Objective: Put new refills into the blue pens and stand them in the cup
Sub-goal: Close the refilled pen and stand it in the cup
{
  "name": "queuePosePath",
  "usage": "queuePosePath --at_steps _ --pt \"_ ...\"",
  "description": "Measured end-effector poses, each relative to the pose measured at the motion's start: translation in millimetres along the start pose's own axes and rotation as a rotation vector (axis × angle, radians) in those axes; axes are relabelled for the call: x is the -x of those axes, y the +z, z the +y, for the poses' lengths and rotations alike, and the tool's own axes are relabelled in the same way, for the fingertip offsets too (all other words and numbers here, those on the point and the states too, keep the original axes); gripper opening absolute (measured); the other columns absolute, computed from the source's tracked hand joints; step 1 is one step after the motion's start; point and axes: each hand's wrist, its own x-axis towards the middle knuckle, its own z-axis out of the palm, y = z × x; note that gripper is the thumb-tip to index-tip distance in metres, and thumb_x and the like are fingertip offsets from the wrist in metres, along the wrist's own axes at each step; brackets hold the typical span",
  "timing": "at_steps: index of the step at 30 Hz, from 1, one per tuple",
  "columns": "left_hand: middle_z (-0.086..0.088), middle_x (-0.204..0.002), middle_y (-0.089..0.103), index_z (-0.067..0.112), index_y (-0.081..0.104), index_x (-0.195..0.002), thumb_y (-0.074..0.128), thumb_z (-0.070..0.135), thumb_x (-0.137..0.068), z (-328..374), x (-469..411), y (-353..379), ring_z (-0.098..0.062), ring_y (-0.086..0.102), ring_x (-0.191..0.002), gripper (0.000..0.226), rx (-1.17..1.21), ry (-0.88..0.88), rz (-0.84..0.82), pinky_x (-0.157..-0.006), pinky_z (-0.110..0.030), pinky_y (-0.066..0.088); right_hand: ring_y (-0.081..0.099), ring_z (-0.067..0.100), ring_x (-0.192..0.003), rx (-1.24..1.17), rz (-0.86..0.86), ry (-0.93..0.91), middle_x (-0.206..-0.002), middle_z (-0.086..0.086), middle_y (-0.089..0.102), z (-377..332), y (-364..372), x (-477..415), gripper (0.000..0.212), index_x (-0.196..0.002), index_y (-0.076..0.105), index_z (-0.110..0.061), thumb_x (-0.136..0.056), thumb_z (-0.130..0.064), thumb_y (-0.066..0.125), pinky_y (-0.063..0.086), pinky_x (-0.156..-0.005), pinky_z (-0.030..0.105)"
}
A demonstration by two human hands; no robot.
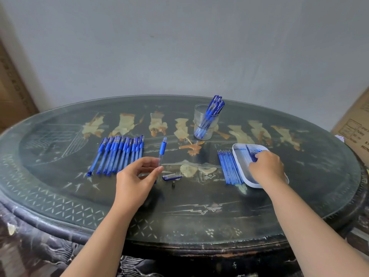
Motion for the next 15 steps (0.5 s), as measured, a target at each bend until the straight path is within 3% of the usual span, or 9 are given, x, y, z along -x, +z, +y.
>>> queuePosePath --at_steps 3,5,8,12,15 --pt "0.015 -0.087 0.073 0.023 0.074 -0.097 0.077 0.016 -0.081 0.2 -0.3 0.1 0.001 0.068 -0.083 0.017 0.002 -0.001 -0.005 -0.074 -0.008 0.051 0.052 0.035 -0.080 -0.168 0.135 -0.095 -0.094 0.017 0.066 -11.5 -5.2 6.9 0.026 -0.105 0.071 -0.001 -0.090 0.000 0.050 0.040 -0.068 0.032" --pt "0.019 -0.087 0.072 0.024 0.073 -0.095 0.077 0.016 -0.081 0.5 -0.6 -0.1 0.001 0.068 -0.083 0.017 0.002 0.001 -0.012 -0.074 -0.006 0.049 0.063 0.033 -0.085 -0.436 0.124 -0.142 -0.097 0.015 0.069 -27.3 -10.1 16.1 0.026 -0.108 0.071 -0.002 -0.091 0.001 0.051 0.053 -0.078 0.042" --pt "0.021 -0.087 0.072 0.025 0.073 -0.093 0.078 0.016 -0.081 0.5 -0.7 -0.3 0.001 0.068 -0.082 0.016 0.015 -0.007 -0.015 -0.073 -0.006 0.048 0.066 0.010 -0.071 -0.956 -0.103 -0.120 -0.096 0.002 0.066 -58.5 -19.5 36.5 0.027 -0.118 0.065 -0.007 -0.094 0.000 0.056 0.061 -0.077 0.044" --pt "0.019 -0.086 0.073 0.023 0.074 -0.092 0.078 0.014 -0.081 0.4 -0.7 -0.3 0.002 0.068 -0.080 0.016 0.022 -0.012 -0.026 -0.071 -0.006 0.048 0.061 0.017 -0.078 -1.384 -0.370 -0.128 -0.092 0.010 0.062 -99.5 -27.2 64.3 0.021 -0.114 0.061 0.000 -0.094 0.004 0.057 0.062 -0.075 0.044" --pt "0.019 -0.086 0.073 0.021 0.074 -0.092 0.079 0.013 -0.080 -0.8 -1.0 -0.4 0.000 0.069 -0.080 0.015 0.024 -0.011 -0.028 -0.071 -0.006 0.048 0.059 0.019 -0.076 -1.519 -0.435 -0.162 -0.091 0.013 0.059 -123.4 -25.7 76.8 0.014 -0.105 0.061 -0.003 -0.093 0.005 0.058 0.061 -0.074 0.046"
